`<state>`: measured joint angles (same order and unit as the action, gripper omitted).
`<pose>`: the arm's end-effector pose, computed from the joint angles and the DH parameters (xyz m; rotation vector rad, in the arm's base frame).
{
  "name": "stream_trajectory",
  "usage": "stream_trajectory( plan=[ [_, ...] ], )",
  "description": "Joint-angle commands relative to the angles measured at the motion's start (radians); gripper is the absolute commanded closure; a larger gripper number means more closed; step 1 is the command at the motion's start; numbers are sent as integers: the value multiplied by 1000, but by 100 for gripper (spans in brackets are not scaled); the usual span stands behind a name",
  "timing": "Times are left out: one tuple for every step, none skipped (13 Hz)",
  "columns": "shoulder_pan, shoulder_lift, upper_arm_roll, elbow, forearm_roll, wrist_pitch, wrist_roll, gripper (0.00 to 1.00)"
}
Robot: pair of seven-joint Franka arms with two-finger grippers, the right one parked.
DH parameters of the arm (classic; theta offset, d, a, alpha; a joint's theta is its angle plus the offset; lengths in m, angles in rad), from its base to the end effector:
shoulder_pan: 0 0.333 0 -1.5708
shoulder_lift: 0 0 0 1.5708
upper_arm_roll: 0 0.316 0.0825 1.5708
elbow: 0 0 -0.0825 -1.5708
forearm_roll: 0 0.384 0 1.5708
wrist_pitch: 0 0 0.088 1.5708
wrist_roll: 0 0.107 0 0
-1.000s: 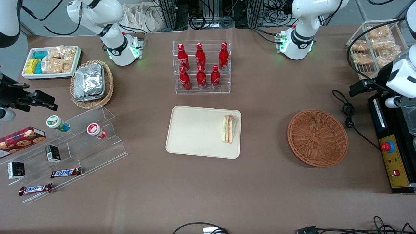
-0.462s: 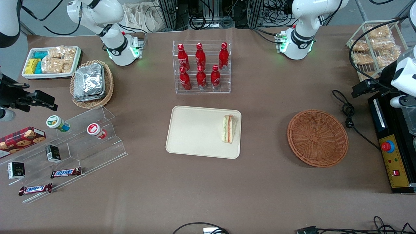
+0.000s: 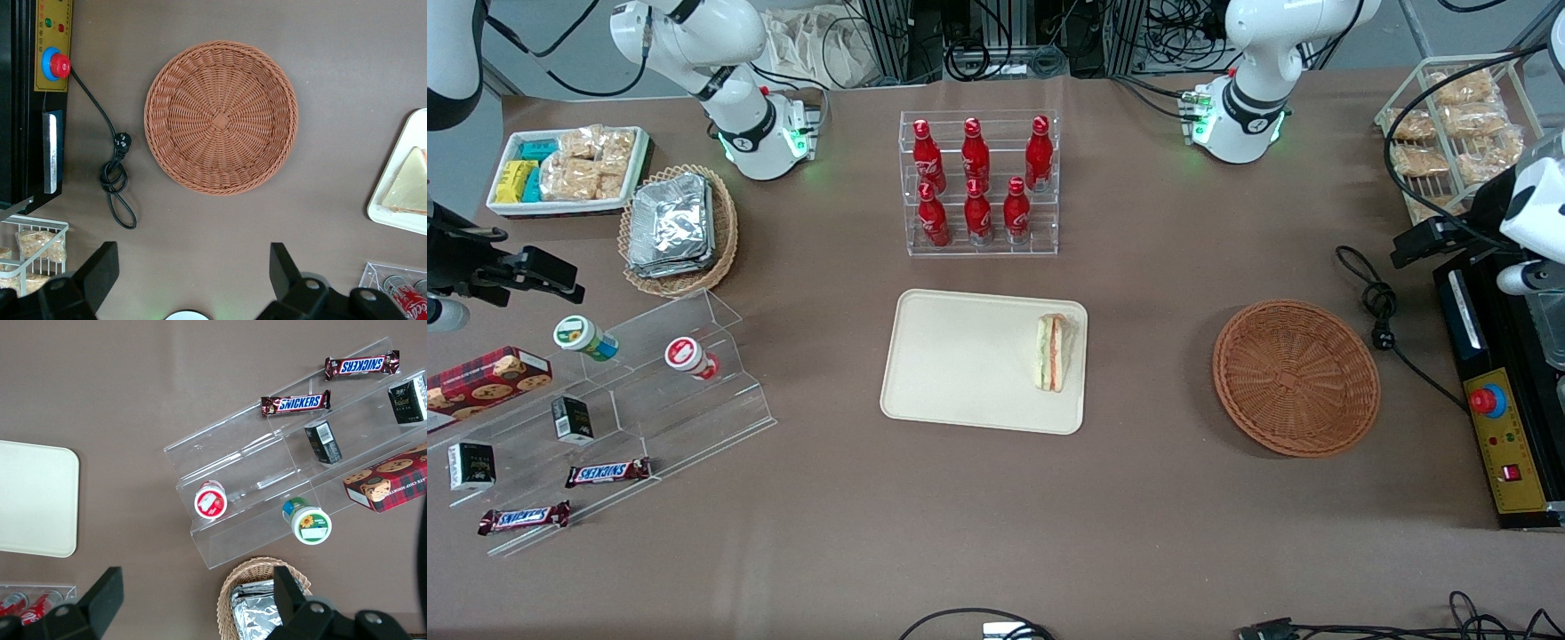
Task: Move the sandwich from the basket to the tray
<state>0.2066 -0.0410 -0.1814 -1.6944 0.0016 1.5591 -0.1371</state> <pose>0.5366 0.0119 0.5875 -3.1135 -0.2539 0.1474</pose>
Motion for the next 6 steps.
stream_trajectory(
  plan=[
    [-19,0,19,12,1,-11,8,0],
    [-19,1,19,12,1,-11,8,0],
    [-15,6,19,12,0,-13,8,0],
    [-15,10,17,12,0,-13,8,0],
    [-15,12,17,12,0,-13,8,0],
    [-15,10,17,12,0,-13,8,0]
  ],
)
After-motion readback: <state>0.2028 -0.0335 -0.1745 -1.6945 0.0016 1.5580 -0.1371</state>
